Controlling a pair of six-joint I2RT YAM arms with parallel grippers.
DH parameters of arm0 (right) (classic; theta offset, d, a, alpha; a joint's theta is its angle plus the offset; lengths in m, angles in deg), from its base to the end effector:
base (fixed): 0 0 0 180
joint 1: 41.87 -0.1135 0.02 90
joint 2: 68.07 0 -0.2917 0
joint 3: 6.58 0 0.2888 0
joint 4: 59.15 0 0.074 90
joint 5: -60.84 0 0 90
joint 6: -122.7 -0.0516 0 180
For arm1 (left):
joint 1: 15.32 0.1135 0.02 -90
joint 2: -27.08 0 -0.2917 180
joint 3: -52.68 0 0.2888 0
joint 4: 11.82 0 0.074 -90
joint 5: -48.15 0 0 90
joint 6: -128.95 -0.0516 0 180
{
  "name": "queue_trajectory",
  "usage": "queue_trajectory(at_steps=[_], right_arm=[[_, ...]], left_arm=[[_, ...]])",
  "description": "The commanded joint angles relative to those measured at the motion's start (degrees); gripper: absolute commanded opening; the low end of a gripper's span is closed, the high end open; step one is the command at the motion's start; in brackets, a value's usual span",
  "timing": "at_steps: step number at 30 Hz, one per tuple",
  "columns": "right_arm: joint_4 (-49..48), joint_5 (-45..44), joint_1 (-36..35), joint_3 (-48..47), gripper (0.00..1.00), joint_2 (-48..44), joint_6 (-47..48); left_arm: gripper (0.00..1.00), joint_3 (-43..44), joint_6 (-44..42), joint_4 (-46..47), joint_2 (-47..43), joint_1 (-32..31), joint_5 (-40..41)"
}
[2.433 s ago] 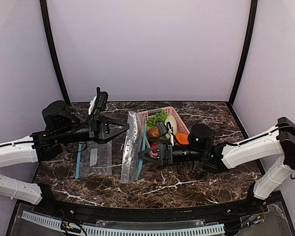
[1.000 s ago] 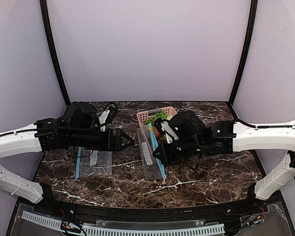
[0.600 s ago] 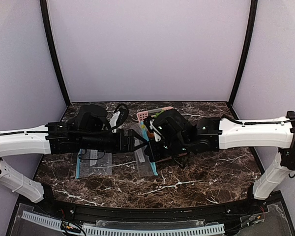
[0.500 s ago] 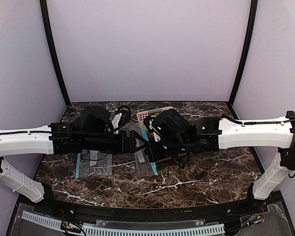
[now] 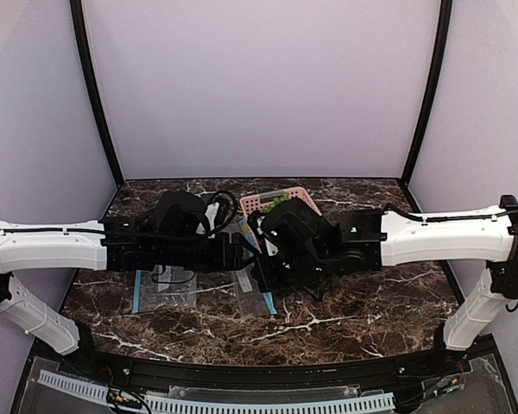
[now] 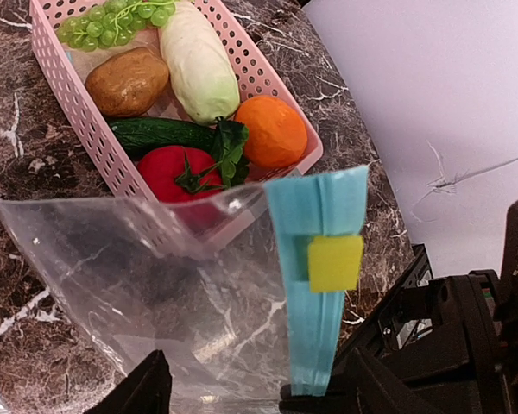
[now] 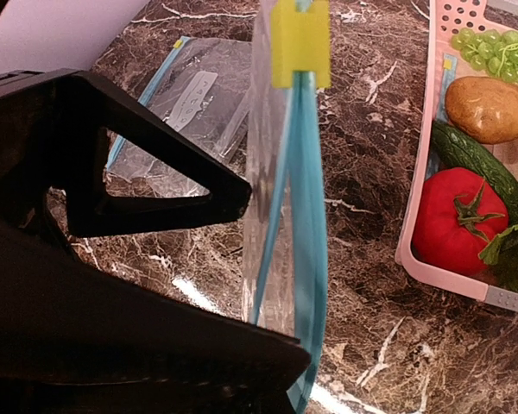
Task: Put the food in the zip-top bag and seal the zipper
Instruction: Pass from the right arm to the left
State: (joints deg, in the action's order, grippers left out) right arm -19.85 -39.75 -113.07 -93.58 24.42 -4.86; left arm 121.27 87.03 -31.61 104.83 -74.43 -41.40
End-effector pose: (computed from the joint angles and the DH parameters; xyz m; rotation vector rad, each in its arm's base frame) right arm 0.1407 0.3838 0.2894 -0.6184 2.3722 0.6969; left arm 0.1816 -0.3028 0.2918 0.2140 2.2718 -1.0776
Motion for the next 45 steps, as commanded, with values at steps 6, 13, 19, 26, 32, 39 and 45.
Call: queue_trajectory(at_steps=[6, 13, 19, 26, 32, 39, 45], right_arm=[[1.42, -1.8, -1.15, -2.31, 0.0, 1.24, -0.13], [1.52, -2.07, -1.62, -2.74, 0.0, 1.64, 0.55], [1.59, -1.85, -1.58, -2.45, 0.0, 1.73, 0.18], [1.32, -1.68, -1.65, -1.61, 0.03, 1.22, 0.07], [-0.8, 1.06, -1.6, -0.02, 0.17, -0.3, 1.05], [-5.02, 4.9, -1.66, 3.88, 0.44, -7.13, 1.07], [-4.37, 1.13, -1.68, 5.63, 0.51, -9.79, 0.19]], left_arm=[[0.52, 1.14, 0.24, -0.88, 0.53, -0.3, 1.04], [0.32, 1.19, 0.14, -1.33, 0.86, -0.3, 0.56], [0.2, 1.11, 0.38, -1.32, 0.68, -0.3, 0.61], [0.03, -0.02, 1.0, -0.68, -0.07, -0.3, 0.68], [0.01, -0.49, 1.02, -0.92, -0.66, -0.24, 1.06], [0.01, -0.24, 0.05, -3.7, -1.77, -0.17, 2.68], [0.01, -1.18, 0.43, -3.66, -2.83, -0.07, 2.13]])
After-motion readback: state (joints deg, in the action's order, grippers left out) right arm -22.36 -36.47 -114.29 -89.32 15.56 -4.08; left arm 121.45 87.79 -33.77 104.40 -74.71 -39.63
